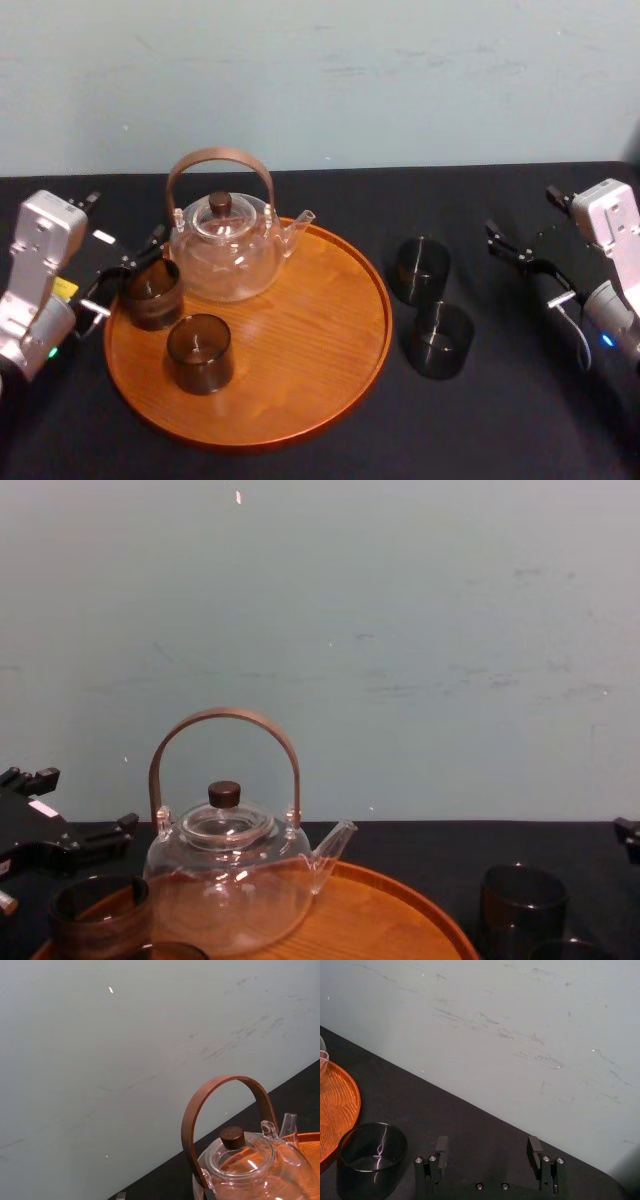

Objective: Pick up the glass from the table and place it on the tray.

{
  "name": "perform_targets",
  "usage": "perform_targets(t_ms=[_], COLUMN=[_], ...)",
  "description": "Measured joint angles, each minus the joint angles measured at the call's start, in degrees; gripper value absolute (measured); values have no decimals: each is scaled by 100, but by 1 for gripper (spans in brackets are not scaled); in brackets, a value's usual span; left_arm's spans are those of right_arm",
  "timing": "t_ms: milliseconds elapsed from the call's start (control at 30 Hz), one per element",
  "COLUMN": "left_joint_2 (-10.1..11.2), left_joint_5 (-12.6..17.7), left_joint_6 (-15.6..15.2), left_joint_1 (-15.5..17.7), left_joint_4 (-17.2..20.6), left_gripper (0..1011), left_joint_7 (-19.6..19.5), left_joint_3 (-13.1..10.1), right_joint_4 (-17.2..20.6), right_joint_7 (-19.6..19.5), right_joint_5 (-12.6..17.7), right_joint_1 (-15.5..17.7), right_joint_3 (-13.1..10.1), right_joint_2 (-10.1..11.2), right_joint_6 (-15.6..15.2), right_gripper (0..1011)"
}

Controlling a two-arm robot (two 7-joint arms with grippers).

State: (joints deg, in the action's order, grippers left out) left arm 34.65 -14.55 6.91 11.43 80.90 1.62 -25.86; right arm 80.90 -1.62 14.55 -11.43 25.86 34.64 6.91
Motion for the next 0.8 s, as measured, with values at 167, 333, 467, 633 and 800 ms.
perform_targets(t_ms=[167,333,467,633,800], left_joint_2=[0,0,0,0,0], left_joint_5=[0,0,0,0,0], left_joint_6=[0,0,0,0,0], left_joint_1=[0,0,0,0,0], left_joint_4=[0,0,0,0,0], left_gripper=[1001,1001,1001,1001,1001], left_joint_7=[0,0,0,0,0], left_joint_3=[0,0,0,0,0], right_joint_4=[0,0,17,122,380], right_joint_7=[0,21,134,282,456], right_joint_5=[0,0,4,88,253], right_joint_1=[0,0,14,74,241], right_joint_3=[0,-16,-72,-166,-313], right_joint_2=[0,-6,-15,6,82], right_joint_6=[0,-3,-47,-161,-353], right_gripper=[1002,1002,1002,1002,1002])
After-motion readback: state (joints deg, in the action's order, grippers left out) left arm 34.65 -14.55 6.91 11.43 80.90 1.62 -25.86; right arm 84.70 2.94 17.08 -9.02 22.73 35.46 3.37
